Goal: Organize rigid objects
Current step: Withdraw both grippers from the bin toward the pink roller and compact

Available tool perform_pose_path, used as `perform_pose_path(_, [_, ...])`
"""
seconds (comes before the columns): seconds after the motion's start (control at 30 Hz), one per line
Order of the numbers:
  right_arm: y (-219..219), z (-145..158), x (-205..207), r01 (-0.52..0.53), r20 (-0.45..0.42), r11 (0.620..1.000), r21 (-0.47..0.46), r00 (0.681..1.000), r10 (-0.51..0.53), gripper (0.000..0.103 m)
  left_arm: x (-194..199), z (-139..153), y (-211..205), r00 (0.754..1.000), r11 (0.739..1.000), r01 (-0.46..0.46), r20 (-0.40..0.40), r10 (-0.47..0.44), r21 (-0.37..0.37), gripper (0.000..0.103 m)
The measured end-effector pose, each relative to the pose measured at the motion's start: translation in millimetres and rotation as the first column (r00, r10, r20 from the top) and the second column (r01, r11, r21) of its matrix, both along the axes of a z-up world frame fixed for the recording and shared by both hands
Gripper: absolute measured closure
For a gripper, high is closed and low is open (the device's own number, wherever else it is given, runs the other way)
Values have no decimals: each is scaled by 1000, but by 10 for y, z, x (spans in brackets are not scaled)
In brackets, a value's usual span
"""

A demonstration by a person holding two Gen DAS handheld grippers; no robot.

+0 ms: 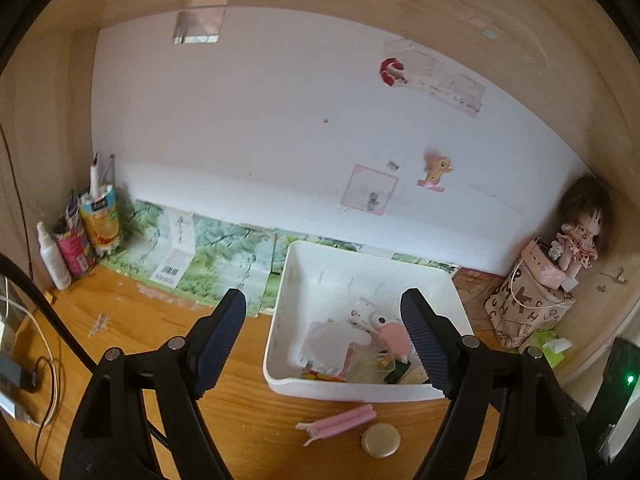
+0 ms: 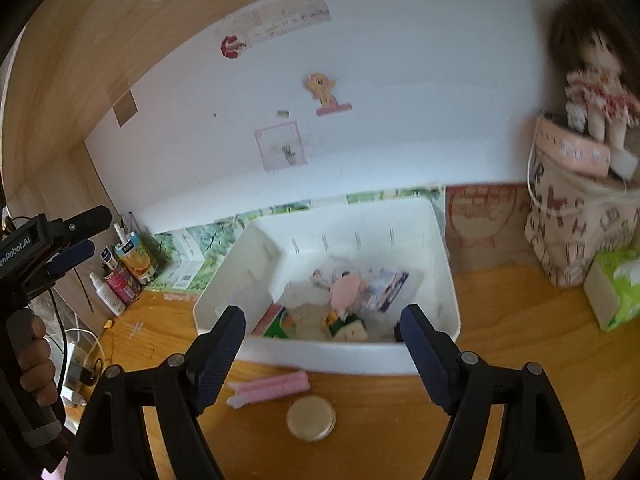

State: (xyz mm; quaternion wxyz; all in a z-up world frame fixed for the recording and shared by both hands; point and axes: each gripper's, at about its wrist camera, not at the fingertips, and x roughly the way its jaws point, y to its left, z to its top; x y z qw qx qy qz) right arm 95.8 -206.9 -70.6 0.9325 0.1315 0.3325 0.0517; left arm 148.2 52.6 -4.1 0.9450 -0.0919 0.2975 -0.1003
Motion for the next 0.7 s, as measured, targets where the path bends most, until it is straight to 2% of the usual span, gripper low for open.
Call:
perform_pose_path(0.13, [13,-102,-80,17,-42,999,47,999,-15,22,-27,-37,89,1000,1000,-20,-23,20,-19,21])
perform_pose_path(0.4, [63,-335,-199,74,-138,984,165,989,-52,22,-74,-150,227,998,1000,-2,-60,3,13,21])
perform_pose_path(0.6, [160,-547,-256,139,-200,968,208,975,-97,22,-48,-294,291,992,996,64,-117,-57,57,21])
perform_pose_path(0.7, [202,-653,-268,178,-239,954,242,964,-119,22,-8,-379,285,981,990,119,-165,-106,72,21])
